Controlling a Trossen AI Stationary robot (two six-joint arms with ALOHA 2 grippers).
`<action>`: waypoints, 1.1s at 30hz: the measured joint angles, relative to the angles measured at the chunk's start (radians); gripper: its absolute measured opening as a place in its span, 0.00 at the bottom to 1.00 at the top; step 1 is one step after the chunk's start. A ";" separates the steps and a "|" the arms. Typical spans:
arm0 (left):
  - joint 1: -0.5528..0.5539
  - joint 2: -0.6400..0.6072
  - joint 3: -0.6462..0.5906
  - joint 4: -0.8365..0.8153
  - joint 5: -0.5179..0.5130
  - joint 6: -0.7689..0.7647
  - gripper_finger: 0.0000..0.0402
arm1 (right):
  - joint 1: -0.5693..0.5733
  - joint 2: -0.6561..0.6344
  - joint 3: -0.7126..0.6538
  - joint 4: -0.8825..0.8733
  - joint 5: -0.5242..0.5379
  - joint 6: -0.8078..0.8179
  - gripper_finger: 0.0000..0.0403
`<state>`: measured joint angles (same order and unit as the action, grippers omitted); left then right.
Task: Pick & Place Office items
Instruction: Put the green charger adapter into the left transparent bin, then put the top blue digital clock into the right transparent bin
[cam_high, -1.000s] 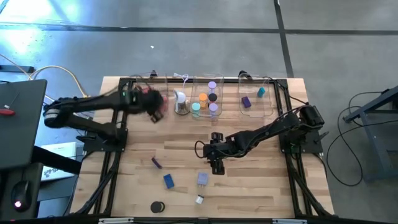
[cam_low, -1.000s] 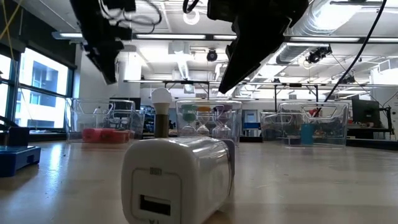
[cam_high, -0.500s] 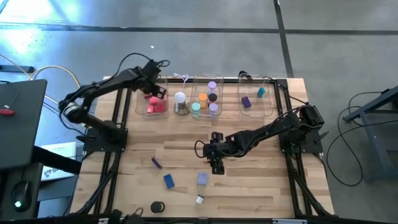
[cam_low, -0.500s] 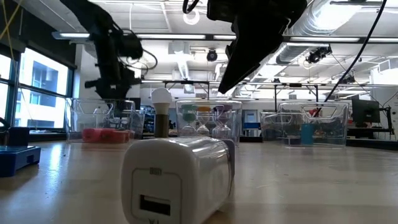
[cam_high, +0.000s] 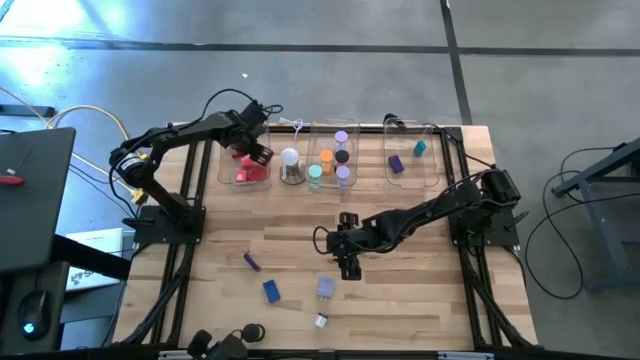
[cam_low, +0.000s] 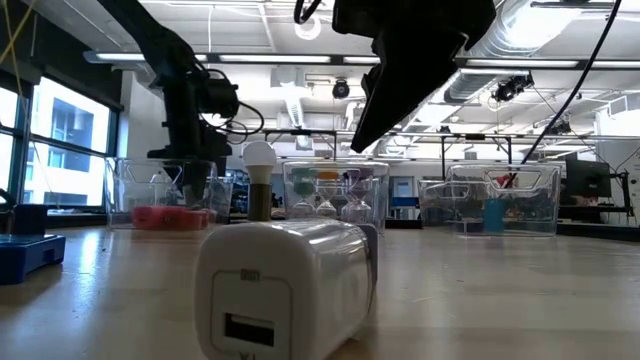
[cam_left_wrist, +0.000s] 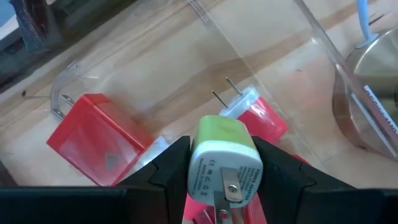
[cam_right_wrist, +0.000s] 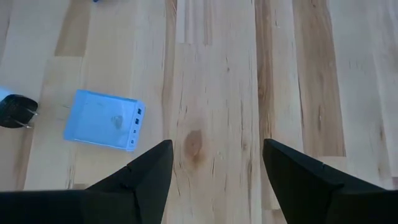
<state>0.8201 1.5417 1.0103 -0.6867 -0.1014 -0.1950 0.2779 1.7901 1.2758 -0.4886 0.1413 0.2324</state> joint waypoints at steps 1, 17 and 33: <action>-0.002 0.000 0.000 0.000 0.000 0.000 0.36 | -0.002 0.000 0.000 0.000 0.000 -0.001 0.59; -0.015 -0.001 0.000 -0.009 -0.001 0.041 0.51 | -0.003 0.001 0.000 -0.001 0.024 -0.016 0.59; -0.035 -0.084 0.066 -0.072 -0.050 0.068 0.58 | -0.003 0.001 0.000 -0.001 0.021 -0.020 0.59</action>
<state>0.7852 1.4581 1.0760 -0.7588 -0.1513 -0.1268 0.2752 1.7912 1.2758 -0.4893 0.1622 0.2127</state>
